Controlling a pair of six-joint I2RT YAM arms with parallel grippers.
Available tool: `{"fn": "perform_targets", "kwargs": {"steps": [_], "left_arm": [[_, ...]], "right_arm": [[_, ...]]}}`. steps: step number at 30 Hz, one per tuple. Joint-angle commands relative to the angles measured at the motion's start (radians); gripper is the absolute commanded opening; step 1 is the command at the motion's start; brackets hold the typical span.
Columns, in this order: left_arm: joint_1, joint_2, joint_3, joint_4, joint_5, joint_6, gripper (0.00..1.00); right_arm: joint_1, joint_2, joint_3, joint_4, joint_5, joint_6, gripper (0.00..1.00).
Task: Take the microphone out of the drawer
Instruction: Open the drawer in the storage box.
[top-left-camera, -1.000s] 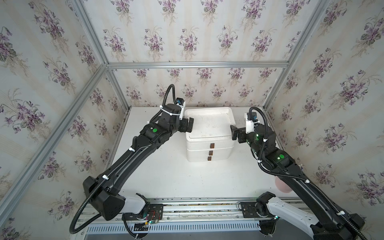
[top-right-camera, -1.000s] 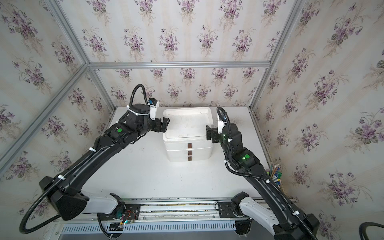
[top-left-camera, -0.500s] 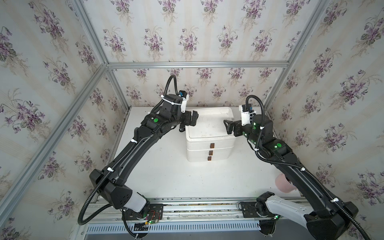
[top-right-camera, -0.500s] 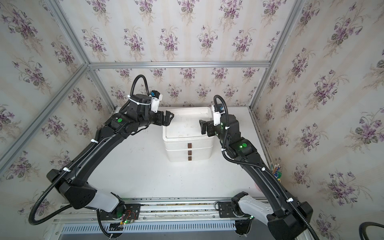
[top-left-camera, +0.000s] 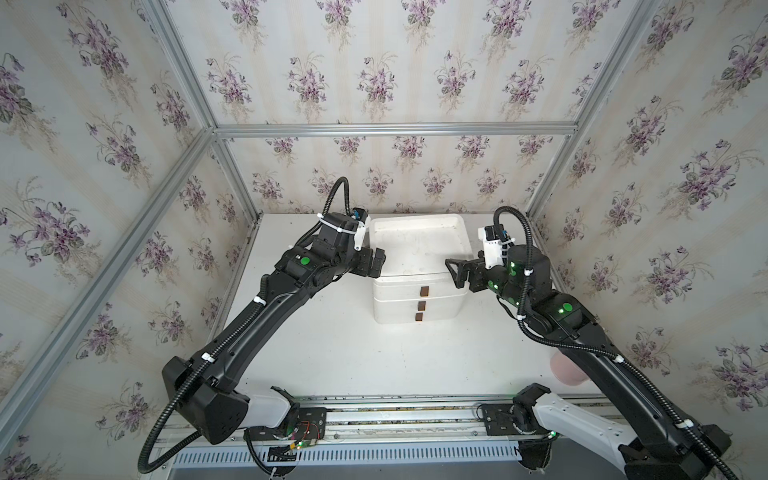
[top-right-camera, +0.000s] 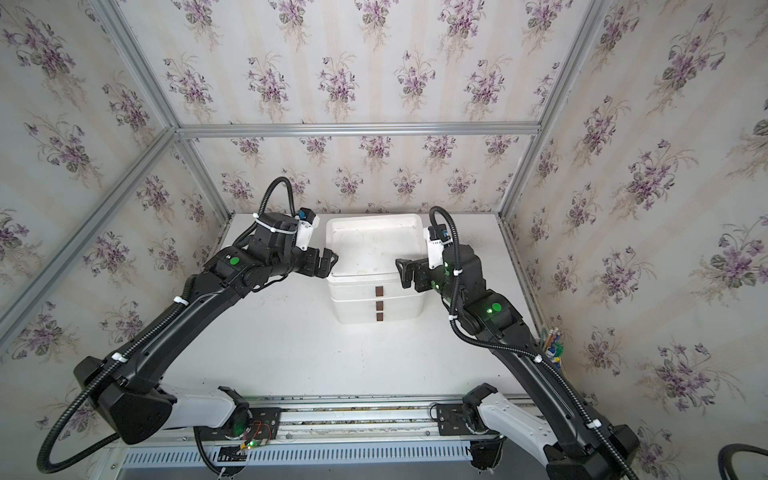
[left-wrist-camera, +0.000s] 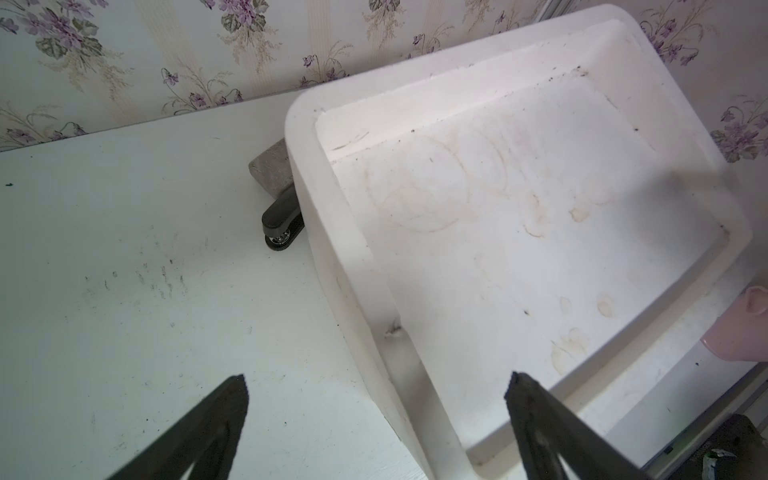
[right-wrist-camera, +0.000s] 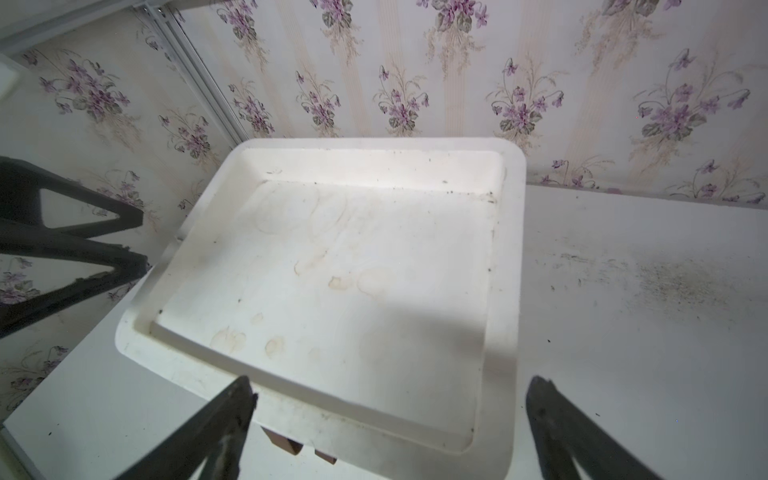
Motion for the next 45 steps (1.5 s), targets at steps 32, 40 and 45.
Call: {"fn": "perform_targets", "kwargs": {"steps": [32,40,45], "left_arm": [[0.191,-0.023,-0.069,0.148,0.279,0.026,0.99],[0.195,-0.018,-0.070,0.148,0.293,0.018,0.99],[0.195,0.007,-0.074,0.154,0.313,0.005,0.99]], "right_arm": [[0.570,-0.112,-0.335,0.250,0.394,0.224,0.95],[0.572,-0.166,-0.531,0.508,0.454,0.251,0.83],[0.571,-0.146,-0.558,0.577,0.500,0.231,0.74]]}}
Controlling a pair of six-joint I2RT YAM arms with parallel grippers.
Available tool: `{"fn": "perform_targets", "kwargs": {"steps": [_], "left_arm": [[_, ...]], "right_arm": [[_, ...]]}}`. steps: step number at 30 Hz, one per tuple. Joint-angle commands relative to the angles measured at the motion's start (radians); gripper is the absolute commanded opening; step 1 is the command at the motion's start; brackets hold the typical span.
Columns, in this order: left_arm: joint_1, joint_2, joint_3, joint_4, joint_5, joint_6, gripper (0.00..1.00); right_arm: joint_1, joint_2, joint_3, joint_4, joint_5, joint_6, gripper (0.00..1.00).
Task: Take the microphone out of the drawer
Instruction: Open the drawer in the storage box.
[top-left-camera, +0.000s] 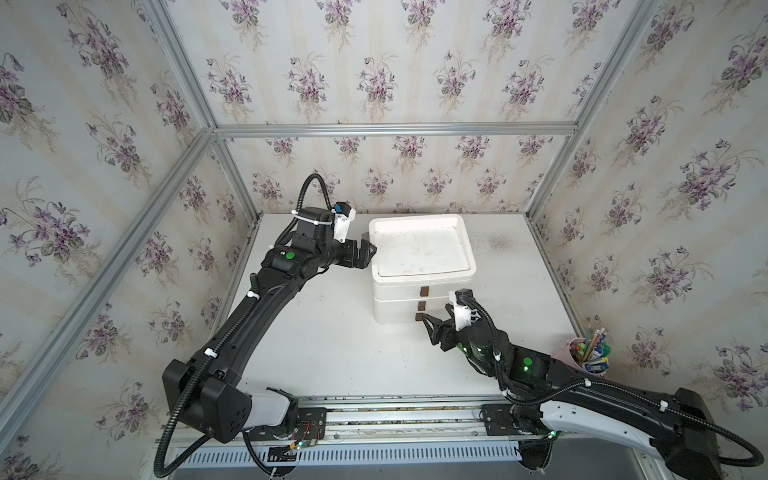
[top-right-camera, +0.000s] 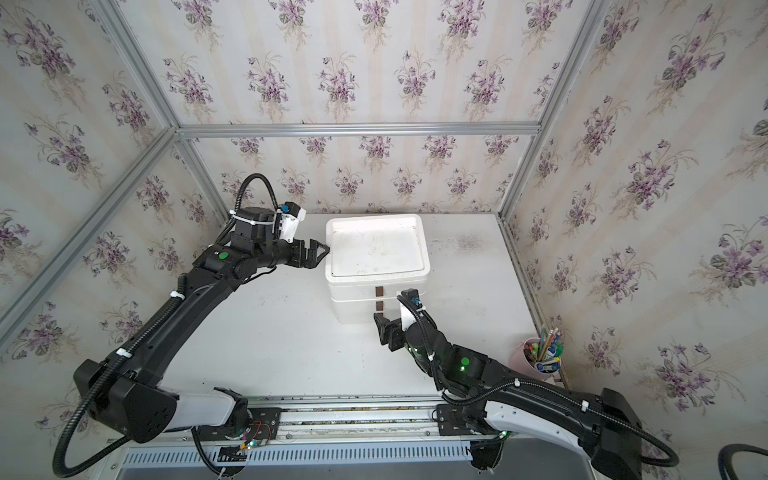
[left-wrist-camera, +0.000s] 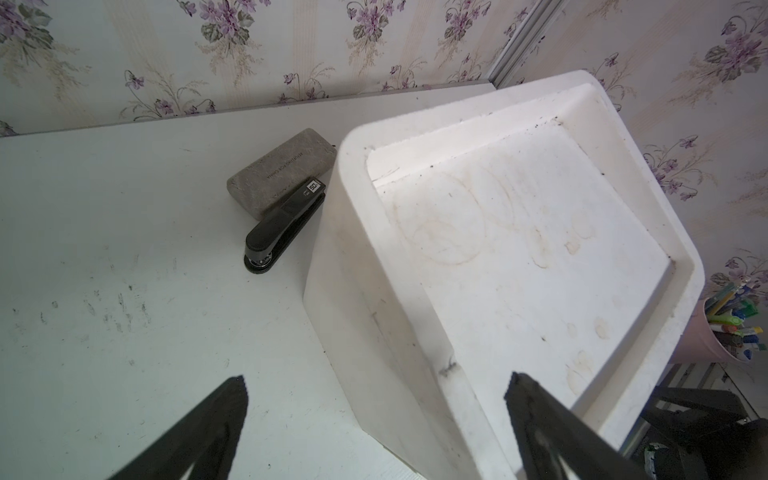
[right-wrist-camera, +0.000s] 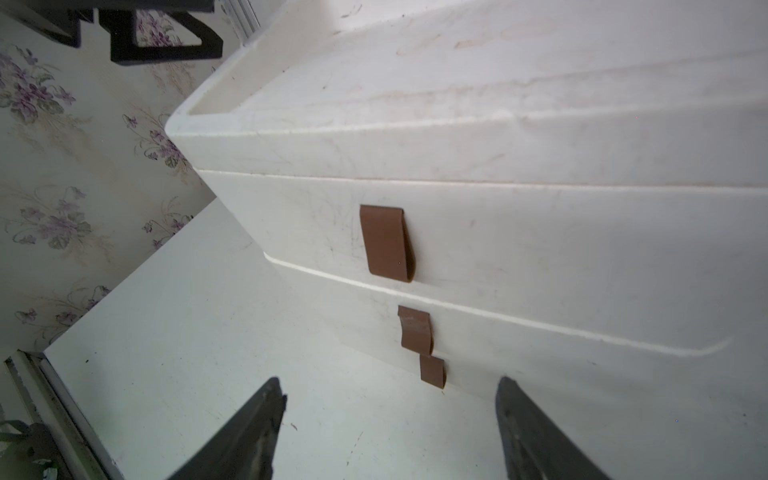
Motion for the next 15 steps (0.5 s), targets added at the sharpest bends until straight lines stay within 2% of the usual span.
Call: {"fn": "perform_targets", "kwargs": {"steps": [1,6,11,15], "left_arm": [[0.002,0.017,0.002,0.026,0.024,-0.016,0.99],[0.004,0.032,0.001,0.029,0.026,-0.018,0.99],[0.004,0.032,-0.004,0.032,0.011,-0.013,0.99],[0.005,0.033,-0.004,0.031,0.014,-0.010,0.99]], "right_arm": [[0.002,0.011,-0.013,0.124,0.062,0.002,0.70],[0.002,0.068,-0.027,0.219,0.122,-0.025,0.66],[0.005,0.148,-0.013,0.279,0.196,-0.028,0.48],[0.006,0.171,-0.014,0.319,0.263,-0.016,0.43]]}}
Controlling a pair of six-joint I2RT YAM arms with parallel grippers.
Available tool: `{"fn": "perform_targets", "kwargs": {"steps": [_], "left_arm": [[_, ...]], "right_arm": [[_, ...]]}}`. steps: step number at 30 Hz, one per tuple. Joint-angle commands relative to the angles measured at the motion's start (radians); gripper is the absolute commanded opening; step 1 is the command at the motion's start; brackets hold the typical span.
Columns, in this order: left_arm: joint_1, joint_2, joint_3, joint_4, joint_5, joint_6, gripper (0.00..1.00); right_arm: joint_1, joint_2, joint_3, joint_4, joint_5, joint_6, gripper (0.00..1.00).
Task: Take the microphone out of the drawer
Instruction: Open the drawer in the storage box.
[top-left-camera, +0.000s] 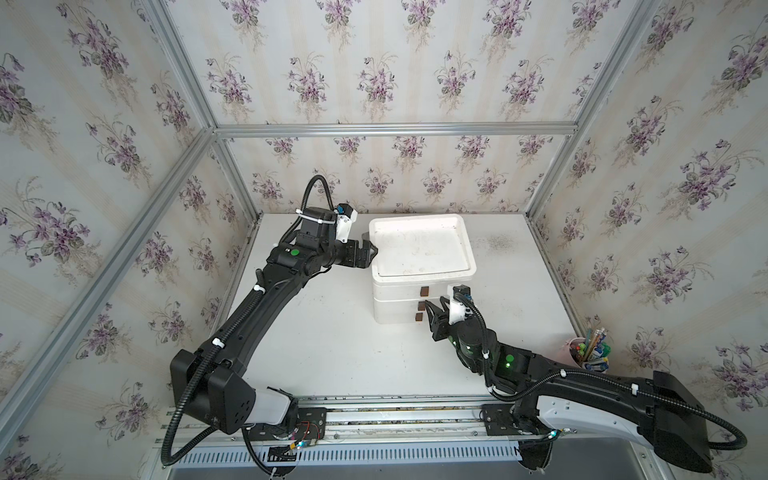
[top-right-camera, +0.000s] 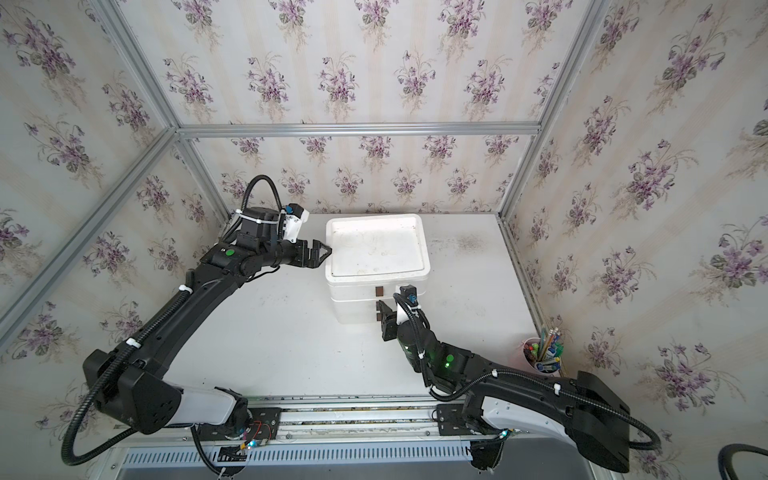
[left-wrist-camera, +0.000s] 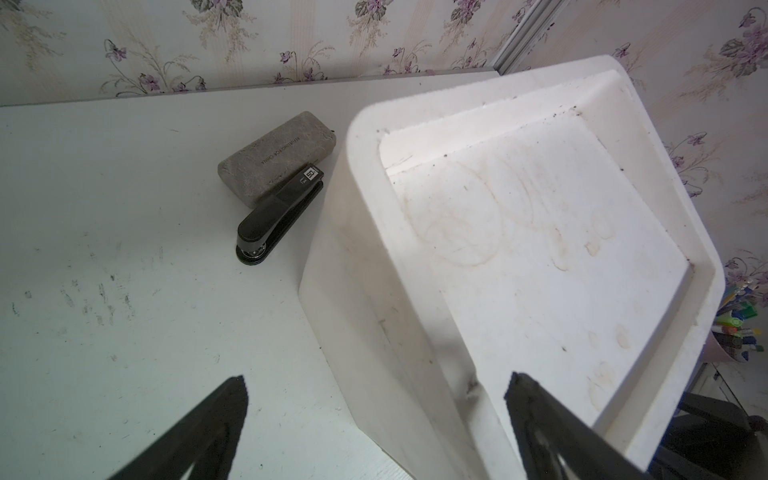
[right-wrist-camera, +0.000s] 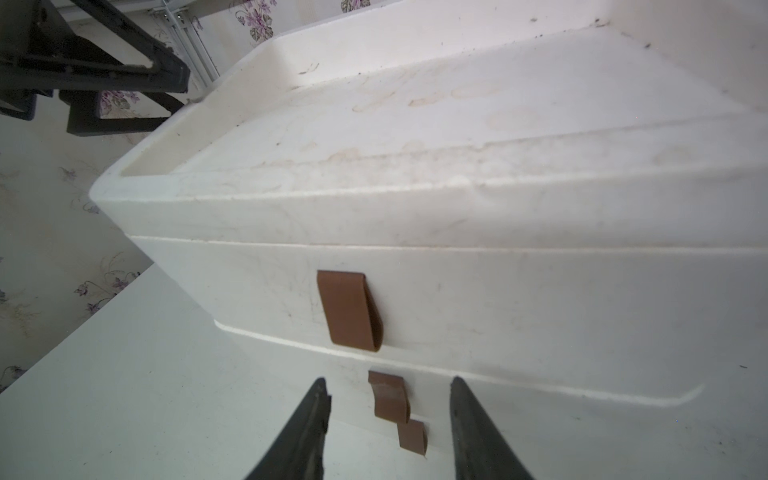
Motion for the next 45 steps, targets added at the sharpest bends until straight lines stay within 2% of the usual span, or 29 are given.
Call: {"fn": "perform_targets", "kwargs": {"steps": [1,13,18,24,30,35,45], "left_arm": [[0.000,0.000,-0.002,0.026,0.002,0.004,0.99],[-0.002,0.033,-0.003,0.029,0.014,-0.007,0.99],[-0.001,0.037,-0.005,0.029,0.011,-0.006,0.99],[-0.001,0.035,-0.004,0.030,0.022,-0.008,0.99],[-0.001,0.027,-0.005,0.029,0.026,-0.011,0.99],[-0.001,0.027,-0.008,0.030,0.029,-0.017,0.99],[-0.002,0.030,-0.008,0.034,0.033,-0.024,0.99]], "right_arm": [[0.002,0.012,0.001,0.101,0.084,0.010,0.43],[0.041,0.165,0.055,0.199,0.119,-0.023,0.42],[0.060,0.236,0.099,0.217,0.151,-0.041,0.37],[0.065,0.283,0.126,0.212,0.201,-0.034,0.18],[0.065,0.285,0.122,0.232,0.214,-0.052,0.09],[0.065,0.266,0.101,0.251,0.186,-0.059,0.00],[0.067,0.220,0.058,0.293,0.068,-0.102,0.00]]}}
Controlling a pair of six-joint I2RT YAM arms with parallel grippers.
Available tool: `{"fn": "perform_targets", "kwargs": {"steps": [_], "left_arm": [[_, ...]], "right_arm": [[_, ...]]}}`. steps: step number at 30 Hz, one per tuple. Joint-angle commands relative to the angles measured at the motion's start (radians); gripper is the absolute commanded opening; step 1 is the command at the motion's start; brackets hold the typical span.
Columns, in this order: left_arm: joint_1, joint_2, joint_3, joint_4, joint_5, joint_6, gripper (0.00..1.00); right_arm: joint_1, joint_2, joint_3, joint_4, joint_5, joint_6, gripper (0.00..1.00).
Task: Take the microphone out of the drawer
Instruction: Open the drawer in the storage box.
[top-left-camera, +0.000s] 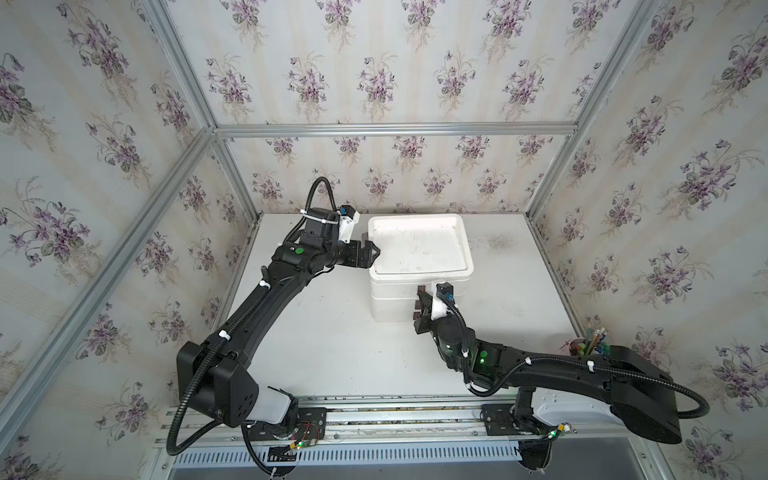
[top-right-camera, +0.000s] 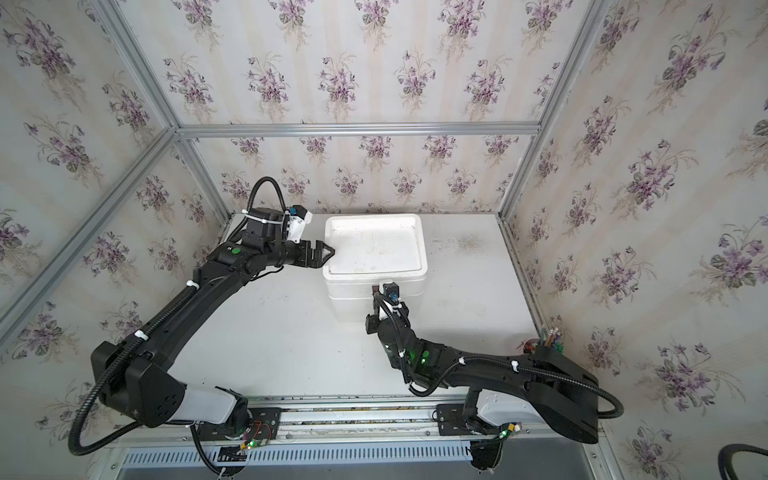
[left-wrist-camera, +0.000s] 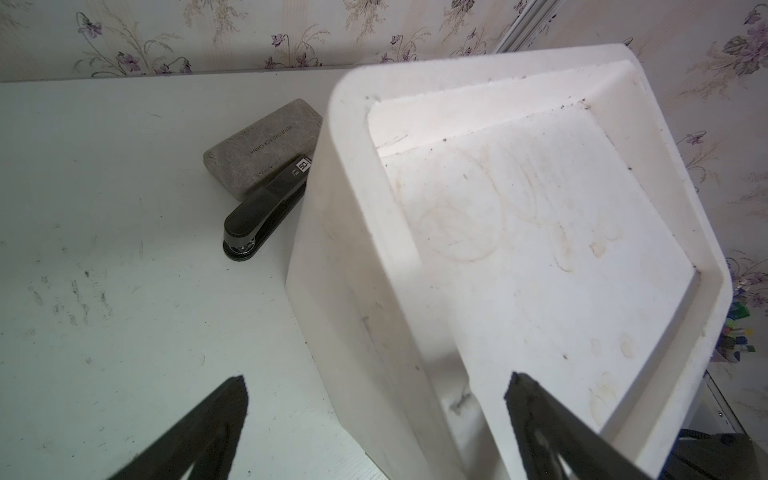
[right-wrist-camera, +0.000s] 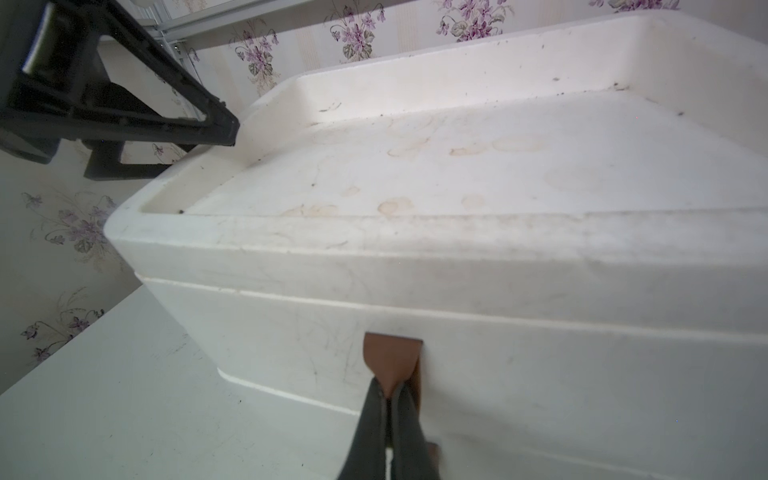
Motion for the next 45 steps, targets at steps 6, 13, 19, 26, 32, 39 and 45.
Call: {"fn": "perform_targets", "kwargs": {"steps": [6,13,19,26,32,39,45], "left_arm": [[0.003,0.000,0.001,0.015,0.008,-0.006,0.99],[0.002,0.002,0.003,0.015,0.008,-0.006,0.99],[0.002,0.002,0.002,0.015,0.010,-0.009,0.99],[0.003,-0.001,0.004,0.014,0.016,-0.004,0.99],[0.002,0.002,0.004,0.014,0.025,-0.010,0.99],[0.002,0.003,0.007,0.016,0.026,-0.013,0.99],[0.003,0.002,0.005,0.015,0.028,-0.013,0.99]], "right_arm": [[0.010,-0.074,-0.050,0.043,-0.089,-0.022,0.00],[0.038,-0.131,-0.080,0.020,-0.133,-0.025,0.00],[0.085,-0.181,-0.088,-0.031,-0.101,-0.013,0.00],[0.144,-0.238,-0.095,-0.106,-0.043,0.028,0.00],[0.200,-0.276,-0.095,-0.174,-0.002,0.082,0.00],[0.279,-0.303,-0.085,-0.267,0.053,0.149,0.00],[0.346,-0.330,-0.072,-0.373,0.082,0.200,0.00]]}}
